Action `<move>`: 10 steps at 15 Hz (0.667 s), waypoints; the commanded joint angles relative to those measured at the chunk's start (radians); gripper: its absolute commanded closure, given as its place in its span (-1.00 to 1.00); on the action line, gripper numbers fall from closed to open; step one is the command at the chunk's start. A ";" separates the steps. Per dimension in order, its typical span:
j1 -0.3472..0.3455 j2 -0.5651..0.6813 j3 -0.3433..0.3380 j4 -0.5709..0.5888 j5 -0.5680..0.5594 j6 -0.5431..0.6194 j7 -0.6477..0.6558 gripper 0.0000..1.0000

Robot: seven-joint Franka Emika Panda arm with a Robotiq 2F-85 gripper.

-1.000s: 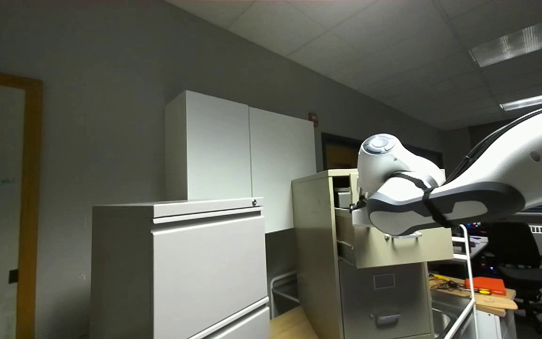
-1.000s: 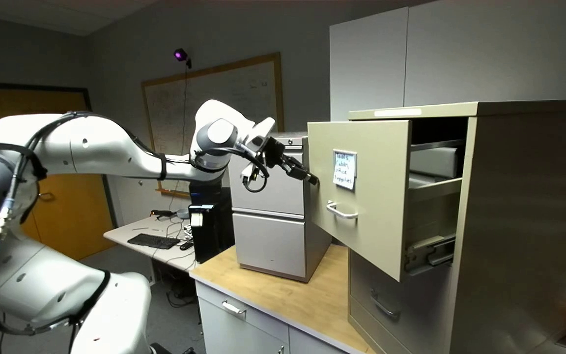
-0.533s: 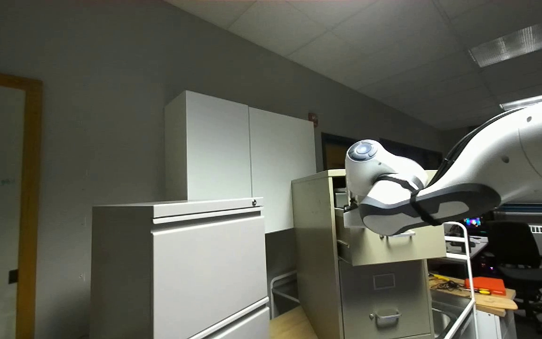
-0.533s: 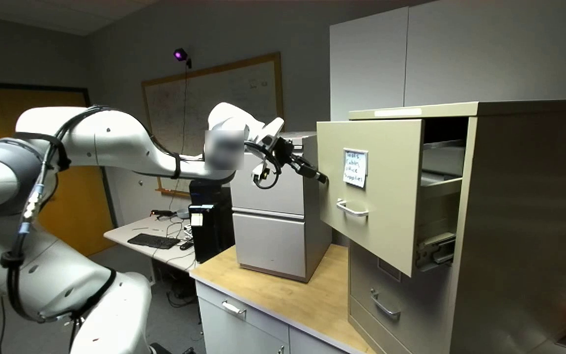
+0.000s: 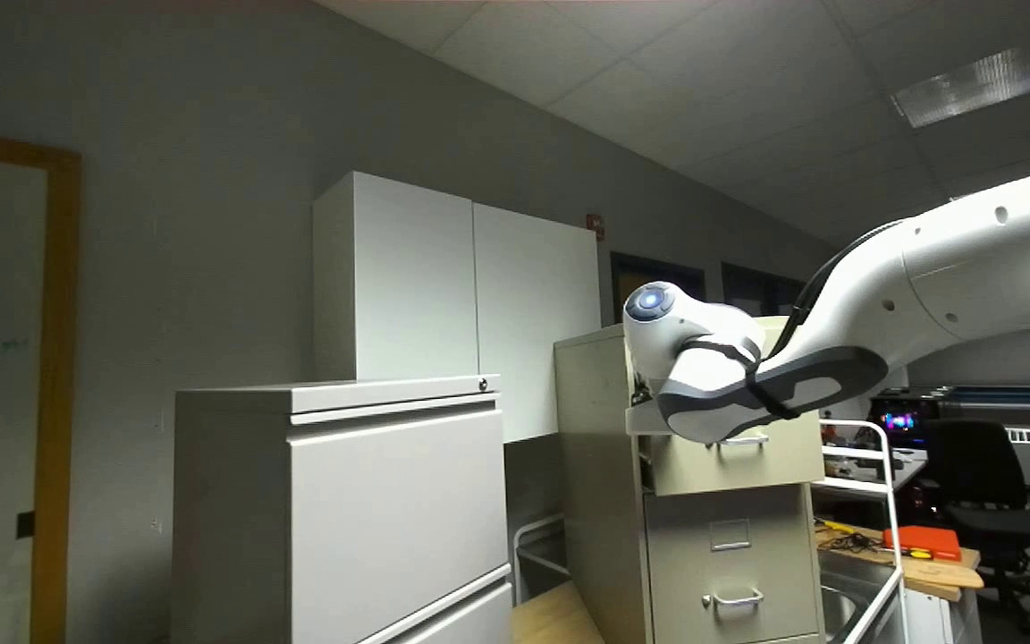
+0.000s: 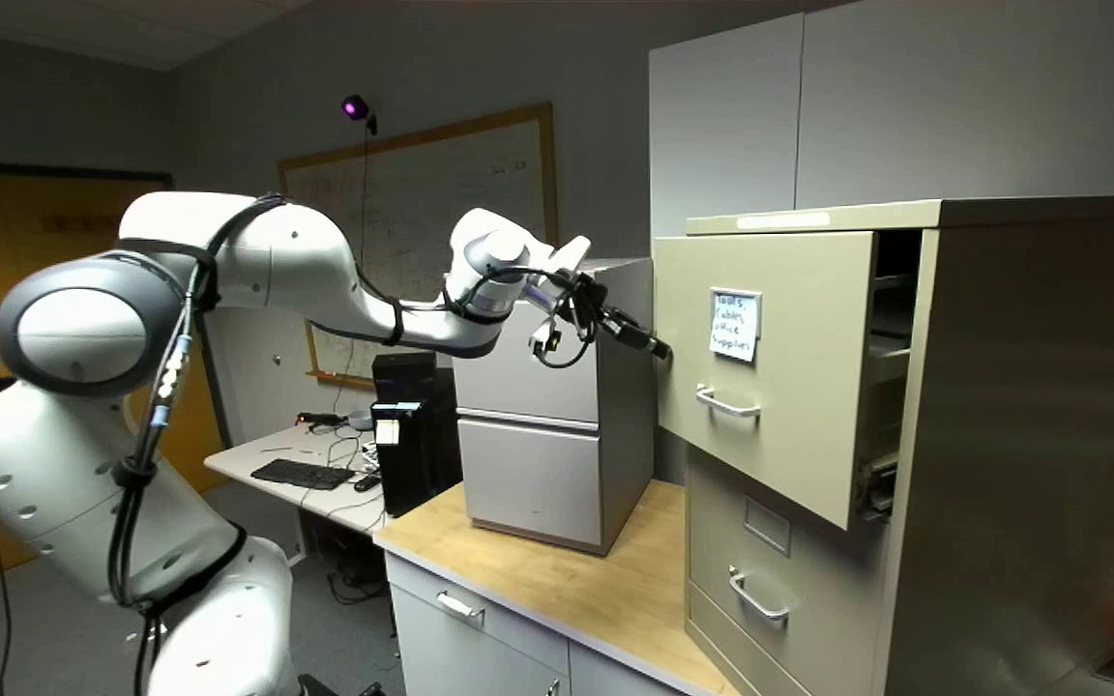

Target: Close the top drawer of the file cabinet

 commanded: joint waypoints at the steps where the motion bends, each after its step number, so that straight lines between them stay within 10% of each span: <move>1: 0.121 0.192 -0.085 0.155 -0.076 0.036 0.056 1.00; 10: 0.270 0.283 -0.244 0.255 -0.062 0.031 0.029 1.00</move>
